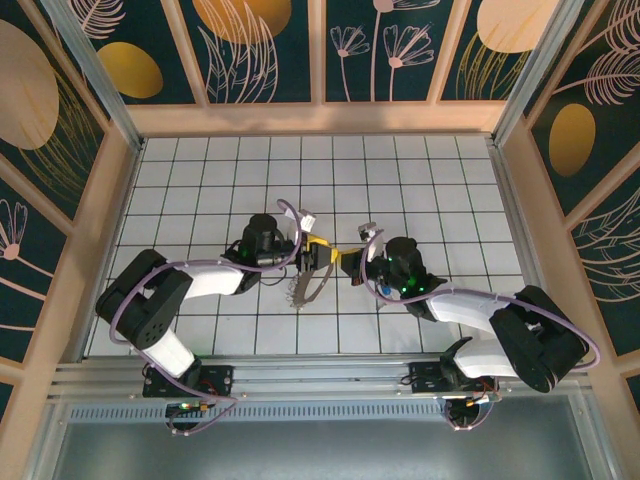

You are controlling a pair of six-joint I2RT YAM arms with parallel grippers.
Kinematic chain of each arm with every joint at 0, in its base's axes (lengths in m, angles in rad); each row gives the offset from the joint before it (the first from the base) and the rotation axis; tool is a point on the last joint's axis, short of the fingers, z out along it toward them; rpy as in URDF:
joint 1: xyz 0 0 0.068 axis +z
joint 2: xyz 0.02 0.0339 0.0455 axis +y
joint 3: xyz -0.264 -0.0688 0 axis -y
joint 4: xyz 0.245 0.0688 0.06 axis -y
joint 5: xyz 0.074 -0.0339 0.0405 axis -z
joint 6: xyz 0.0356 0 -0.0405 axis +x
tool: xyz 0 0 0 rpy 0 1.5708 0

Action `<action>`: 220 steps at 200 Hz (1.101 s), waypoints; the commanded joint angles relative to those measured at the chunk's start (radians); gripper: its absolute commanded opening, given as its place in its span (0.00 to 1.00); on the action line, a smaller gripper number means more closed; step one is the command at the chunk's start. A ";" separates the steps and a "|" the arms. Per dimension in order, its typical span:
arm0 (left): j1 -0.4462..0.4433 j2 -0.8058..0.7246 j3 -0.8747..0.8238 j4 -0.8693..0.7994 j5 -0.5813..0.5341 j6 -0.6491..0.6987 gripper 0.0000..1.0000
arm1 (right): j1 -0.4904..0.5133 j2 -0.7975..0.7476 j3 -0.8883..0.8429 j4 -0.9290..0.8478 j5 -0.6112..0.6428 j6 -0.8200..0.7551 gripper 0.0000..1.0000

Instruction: Put the keys on the keyring

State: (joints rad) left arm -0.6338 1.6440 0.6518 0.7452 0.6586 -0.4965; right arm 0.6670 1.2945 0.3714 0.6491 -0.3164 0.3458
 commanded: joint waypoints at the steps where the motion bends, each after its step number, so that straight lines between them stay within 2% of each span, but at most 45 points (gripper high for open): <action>1: 0.006 0.023 0.035 0.031 0.035 0.024 0.57 | -0.007 -0.023 -0.008 0.052 -0.022 -0.009 0.00; 114: 0.005 0.063 0.048 0.071 0.103 0.010 0.57 | -0.007 -0.016 -0.005 0.057 -0.020 -0.005 0.00; 220: 0.005 0.099 0.045 0.071 0.176 0.024 0.46 | -0.019 -0.003 -0.011 0.082 -0.028 -0.004 0.00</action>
State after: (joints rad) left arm -0.6262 1.7233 0.6853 0.8116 0.7784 -0.4969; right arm 0.6601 1.2945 0.3634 0.6464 -0.3248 0.3458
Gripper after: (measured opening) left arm 0.469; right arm 0.052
